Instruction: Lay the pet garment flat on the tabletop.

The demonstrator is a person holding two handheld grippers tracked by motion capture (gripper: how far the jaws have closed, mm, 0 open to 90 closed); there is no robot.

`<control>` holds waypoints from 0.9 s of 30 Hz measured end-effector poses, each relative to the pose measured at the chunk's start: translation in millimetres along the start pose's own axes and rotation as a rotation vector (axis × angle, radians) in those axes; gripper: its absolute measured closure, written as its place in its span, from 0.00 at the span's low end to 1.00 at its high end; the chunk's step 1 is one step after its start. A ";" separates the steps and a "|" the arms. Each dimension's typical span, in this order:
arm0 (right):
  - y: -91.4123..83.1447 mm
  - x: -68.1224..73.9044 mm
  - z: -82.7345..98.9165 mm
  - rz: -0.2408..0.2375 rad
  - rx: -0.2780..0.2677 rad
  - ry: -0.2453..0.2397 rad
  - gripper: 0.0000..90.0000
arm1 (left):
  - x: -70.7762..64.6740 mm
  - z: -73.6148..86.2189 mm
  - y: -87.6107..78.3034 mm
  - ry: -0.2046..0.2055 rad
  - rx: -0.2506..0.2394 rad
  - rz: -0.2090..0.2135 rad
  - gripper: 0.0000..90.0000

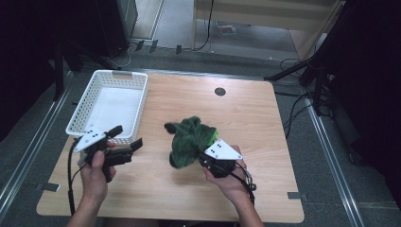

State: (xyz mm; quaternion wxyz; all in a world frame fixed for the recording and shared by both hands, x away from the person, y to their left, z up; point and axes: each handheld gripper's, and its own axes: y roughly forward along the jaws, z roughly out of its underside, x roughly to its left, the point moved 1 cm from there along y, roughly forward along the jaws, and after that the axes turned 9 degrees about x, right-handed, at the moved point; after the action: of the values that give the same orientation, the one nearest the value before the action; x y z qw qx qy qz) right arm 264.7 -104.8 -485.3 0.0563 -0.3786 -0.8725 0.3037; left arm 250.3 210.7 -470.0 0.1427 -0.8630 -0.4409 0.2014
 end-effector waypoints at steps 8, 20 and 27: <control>-18.7 -9.9 13.9 -0.214 0.045 -0.050 0.17 | -23.4 20.0 32.5 0.078 0.126 0.093 0.10; 36.9 -18.1 23.6 -0.036 0.180 0.137 0.63 | -28.8 46.5 61.0 0.051 0.274 0.147 0.10; 28.7 -25.3 30.6 -0.220 0.175 0.185 0.88 | -24.8 52.3 72.1 0.001 0.326 0.112 0.32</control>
State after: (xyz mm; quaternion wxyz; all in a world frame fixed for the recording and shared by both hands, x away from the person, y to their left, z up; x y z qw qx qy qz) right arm 290.5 -122.1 -523.2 0.2024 -0.3006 -0.8699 0.3345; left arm 263.1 152.9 -541.1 0.2694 -0.8517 -0.3534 0.2777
